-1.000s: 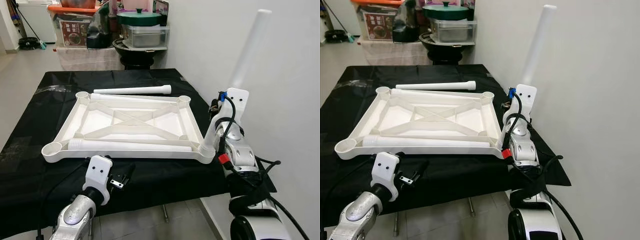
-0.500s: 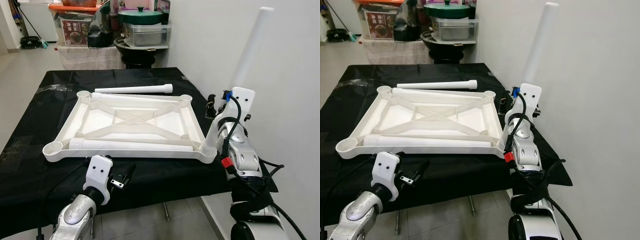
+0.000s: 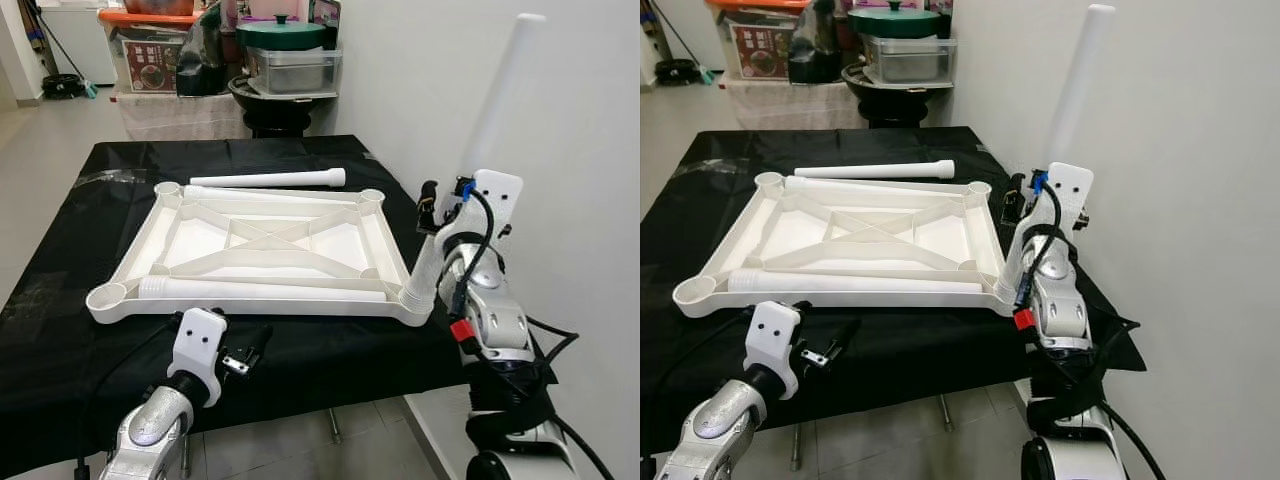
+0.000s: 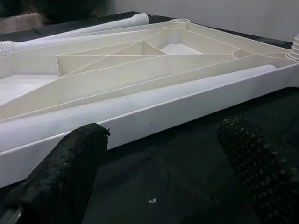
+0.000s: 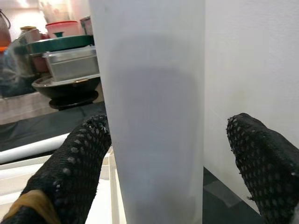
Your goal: Building children table
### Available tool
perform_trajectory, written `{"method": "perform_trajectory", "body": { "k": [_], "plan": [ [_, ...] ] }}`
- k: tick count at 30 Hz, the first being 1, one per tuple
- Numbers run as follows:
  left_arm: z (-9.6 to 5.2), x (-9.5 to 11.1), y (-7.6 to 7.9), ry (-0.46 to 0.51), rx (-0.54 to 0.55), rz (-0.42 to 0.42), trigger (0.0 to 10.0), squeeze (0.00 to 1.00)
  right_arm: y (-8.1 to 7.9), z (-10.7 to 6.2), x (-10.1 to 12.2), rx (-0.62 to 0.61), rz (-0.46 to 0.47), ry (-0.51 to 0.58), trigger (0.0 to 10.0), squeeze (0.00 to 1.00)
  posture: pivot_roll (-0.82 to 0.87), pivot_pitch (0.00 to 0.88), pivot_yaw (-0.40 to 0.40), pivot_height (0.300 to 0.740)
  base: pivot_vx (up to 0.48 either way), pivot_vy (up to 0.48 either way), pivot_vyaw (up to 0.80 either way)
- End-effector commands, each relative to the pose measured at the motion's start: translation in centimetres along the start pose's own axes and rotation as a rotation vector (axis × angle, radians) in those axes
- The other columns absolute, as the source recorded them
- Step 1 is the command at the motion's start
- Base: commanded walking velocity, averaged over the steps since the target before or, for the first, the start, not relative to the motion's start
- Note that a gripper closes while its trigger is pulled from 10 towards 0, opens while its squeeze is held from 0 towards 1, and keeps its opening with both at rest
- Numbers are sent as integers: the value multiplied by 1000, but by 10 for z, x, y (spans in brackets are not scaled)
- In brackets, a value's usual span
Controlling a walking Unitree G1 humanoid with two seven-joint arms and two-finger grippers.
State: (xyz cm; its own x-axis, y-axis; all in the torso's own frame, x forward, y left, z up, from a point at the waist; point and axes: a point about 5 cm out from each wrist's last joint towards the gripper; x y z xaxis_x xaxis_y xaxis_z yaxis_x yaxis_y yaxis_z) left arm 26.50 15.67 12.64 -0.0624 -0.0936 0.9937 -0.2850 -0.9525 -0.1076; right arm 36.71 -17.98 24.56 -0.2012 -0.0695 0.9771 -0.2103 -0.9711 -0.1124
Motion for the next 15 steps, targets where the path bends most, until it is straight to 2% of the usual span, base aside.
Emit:
{"method": "perform_trajectory", "body": {
  "k": [1,15],
  "plan": [
    [0,-4,1,-14,-10,-3,10000,0,2,-2,1,12,1,-1,10000,1000,43,0,-65,740,0,0,0],
    [1,-5,2,-15,-18,-5,10000,0,2,-8,2,39,-8,0,10000,1000,32,0,-57,740,0,0,0]
  ]
}}
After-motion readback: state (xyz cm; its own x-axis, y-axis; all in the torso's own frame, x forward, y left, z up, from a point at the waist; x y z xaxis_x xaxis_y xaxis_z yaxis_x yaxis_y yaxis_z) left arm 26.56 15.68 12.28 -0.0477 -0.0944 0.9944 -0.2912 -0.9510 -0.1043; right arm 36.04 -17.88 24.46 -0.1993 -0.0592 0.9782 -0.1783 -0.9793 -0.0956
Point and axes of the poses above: a point about 5 cm out from each wrist's last joint towards the gripper, its own z axis pointing out of the wrist towards the gripper, its own x axis along the axis of the wrist's last joint, y = z × x, and after that the axes turned 1 degree about -z, right-handed
